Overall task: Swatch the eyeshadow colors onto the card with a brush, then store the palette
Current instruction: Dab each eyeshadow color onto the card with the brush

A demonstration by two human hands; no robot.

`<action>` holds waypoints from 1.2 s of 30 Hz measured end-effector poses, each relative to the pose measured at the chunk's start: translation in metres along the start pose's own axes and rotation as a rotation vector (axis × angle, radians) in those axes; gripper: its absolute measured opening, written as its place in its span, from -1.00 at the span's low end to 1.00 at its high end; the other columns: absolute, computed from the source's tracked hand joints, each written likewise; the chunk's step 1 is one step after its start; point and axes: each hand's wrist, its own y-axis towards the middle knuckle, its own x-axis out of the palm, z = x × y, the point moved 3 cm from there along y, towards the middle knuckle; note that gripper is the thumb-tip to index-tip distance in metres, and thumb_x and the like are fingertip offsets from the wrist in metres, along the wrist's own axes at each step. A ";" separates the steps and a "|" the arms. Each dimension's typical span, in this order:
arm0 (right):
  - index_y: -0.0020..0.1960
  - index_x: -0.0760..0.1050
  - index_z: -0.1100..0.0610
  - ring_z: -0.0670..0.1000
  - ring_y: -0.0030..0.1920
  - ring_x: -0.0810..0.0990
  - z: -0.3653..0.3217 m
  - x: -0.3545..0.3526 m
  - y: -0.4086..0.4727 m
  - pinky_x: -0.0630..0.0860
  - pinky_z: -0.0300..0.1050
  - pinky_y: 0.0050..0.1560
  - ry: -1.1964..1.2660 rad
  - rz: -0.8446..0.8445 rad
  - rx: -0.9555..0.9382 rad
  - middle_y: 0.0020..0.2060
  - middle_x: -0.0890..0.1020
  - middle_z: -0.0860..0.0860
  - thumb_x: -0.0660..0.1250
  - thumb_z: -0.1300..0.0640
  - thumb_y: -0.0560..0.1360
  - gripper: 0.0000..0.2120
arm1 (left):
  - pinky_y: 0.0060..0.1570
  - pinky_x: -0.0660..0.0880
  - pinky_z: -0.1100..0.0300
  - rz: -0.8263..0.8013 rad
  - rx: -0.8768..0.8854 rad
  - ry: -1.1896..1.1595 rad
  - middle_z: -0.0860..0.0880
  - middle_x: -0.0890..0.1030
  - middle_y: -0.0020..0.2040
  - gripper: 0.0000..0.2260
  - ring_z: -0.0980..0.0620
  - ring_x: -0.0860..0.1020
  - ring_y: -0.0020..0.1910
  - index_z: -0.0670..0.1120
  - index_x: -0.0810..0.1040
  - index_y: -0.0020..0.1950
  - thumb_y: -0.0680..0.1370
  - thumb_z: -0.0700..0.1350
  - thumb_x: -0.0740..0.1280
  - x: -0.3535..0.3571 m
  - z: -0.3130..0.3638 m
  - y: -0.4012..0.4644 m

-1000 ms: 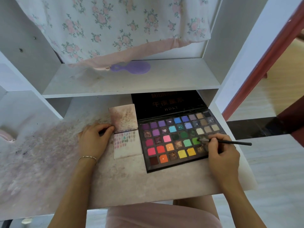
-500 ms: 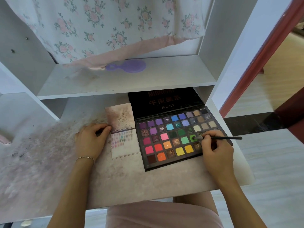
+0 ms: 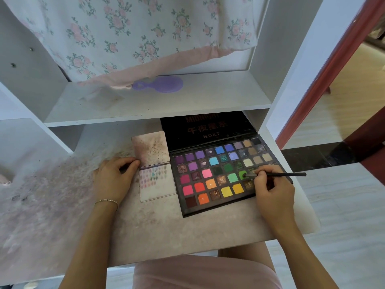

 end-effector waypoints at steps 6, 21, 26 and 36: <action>-0.20 0.38 -0.08 -0.21 -0.25 0.56 -0.017 0.018 -0.004 0.48 -0.38 -0.39 0.075 -0.117 -0.045 -0.33 0.54 -0.07 0.19 0.34 0.52 -0.68 | 0.11 0.41 -0.17 0.015 -0.008 0.001 -0.09 0.65 -0.02 -0.87 -0.17 0.52 0.03 -0.05 0.67 -0.04 0.50 -0.08 0.35 0.000 -0.001 0.000; -0.15 0.43 -0.04 -0.08 -0.29 0.53 -0.061 0.118 -0.021 0.46 -0.23 -0.33 0.102 -0.460 -0.103 -0.34 0.59 0.01 0.27 0.22 0.50 -0.84 | 0.10 0.42 -0.10 0.007 -0.006 -0.005 -0.04 0.65 -0.06 -0.87 -0.11 0.53 0.01 -0.02 0.66 -0.04 0.49 -0.05 0.35 -0.003 0.000 -0.002; -0.17 0.37 -0.12 -0.01 -0.25 0.55 -0.058 0.125 -0.021 0.50 -0.15 -0.29 0.075 -0.476 -0.091 -0.31 0.61 0.09 0.24 0.21 0.52 -0.77 | 0.10 0.42 -0.07 -0.002 -0.010 -0.001 -0.04 0.64 -0.04 -0.86 -0.10 0.53 0.03 -0.01 0.66 -0.02 0.50 -0.04 0.34 -0.002 0.000 -0.001; -0.18 0.37 -0.16 -0.07 -0.18 0.57 -0.052 0.130 -0.021 0.53 -0.24 -0.20 0.052 -0.505 -0.071 -0.29 0.62 -0.02 0.25 0.17 0.51 -0.77 | 0.09 0.41 -0.08 0.004 -0.008 0.014 -0.03 0.64 -0.05 -0.86 -0.09 0.52 0.01 0.00 0.66 -0.03 0.50 -0.02 0.33 -0.001 0.000 0.000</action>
